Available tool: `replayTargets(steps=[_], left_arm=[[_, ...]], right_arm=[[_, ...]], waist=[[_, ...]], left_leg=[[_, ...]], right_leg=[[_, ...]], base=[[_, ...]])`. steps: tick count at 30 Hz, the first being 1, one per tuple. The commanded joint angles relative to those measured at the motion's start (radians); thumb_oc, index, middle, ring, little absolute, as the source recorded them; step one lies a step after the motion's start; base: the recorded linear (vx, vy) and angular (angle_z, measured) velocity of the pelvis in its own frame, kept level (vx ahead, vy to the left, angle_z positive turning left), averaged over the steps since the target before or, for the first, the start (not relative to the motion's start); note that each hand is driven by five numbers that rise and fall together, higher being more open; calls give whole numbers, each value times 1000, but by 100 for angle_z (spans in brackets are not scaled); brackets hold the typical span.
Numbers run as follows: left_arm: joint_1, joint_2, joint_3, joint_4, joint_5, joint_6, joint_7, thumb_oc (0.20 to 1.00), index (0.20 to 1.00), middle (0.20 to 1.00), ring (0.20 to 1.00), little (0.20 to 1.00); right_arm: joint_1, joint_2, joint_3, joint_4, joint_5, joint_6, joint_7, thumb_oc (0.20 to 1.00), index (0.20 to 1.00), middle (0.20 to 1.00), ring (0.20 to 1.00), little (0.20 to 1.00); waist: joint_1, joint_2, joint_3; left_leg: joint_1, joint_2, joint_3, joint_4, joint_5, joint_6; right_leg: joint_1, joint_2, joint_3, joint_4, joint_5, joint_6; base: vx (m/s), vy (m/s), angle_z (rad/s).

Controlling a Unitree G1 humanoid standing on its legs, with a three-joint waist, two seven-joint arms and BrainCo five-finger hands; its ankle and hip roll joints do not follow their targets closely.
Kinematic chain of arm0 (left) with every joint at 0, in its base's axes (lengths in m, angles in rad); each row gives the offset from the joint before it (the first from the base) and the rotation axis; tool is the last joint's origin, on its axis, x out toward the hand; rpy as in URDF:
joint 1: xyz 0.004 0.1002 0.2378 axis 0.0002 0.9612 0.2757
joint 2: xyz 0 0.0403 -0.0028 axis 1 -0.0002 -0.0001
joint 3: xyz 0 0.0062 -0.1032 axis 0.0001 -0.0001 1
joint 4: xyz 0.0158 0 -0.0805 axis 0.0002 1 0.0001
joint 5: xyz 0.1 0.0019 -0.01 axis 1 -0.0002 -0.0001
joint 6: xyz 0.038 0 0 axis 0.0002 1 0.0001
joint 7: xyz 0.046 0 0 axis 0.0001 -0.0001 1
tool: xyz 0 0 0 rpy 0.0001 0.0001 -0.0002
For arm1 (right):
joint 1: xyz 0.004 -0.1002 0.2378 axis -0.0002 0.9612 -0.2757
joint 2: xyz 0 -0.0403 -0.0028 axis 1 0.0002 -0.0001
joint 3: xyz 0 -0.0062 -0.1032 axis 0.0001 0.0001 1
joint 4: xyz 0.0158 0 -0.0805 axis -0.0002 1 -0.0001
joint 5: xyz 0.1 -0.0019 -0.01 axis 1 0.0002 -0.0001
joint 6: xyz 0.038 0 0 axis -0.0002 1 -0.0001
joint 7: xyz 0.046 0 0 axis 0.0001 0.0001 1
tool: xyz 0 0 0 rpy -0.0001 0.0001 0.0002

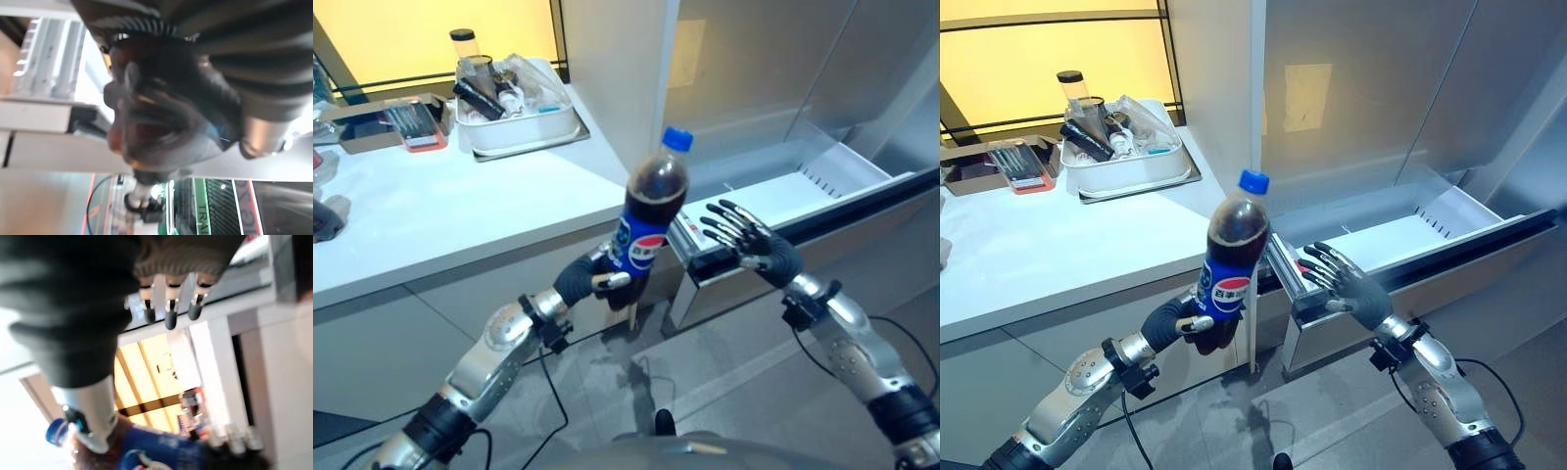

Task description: Take the drinks into the refrigerator

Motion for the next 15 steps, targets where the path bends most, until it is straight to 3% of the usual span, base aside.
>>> replayTargets(steps=[1,10,15], left_arm=[[-136,-15,10,-43,-32,-83,-19,200,200,200,200,200],[-93,-49,23,-12,22,-83,-11,200,200,200,200,200],[-92,-62,38,-11,40,-87,-7,200,200,200,200,200]], right_arm=[[-70,30,14,-5,83,-13,21,1000,1000,1000,1000,1000],[-18,84,64,-82,126,18,50,1000,1000,1000,1000,1000],[8,71,81,-108,112,35,68,1000,1000,1000,1000,1000]], waist=[[-7,-18,-47],[-8,-12,-44],[-10,-12,-44]], left_leg=[[7,-38,-62,2,-29,36],[12,-39,-57,2,-31,37],[9,-38,-58,2,-30,36]], right_leg=[[106,-20,-40,21,-97,54],[105,-21,-36,22,-99,54],[104,-20,-38,22,-101,54]], base=[[0,0,0],[0,0,0],[0,0,0]])
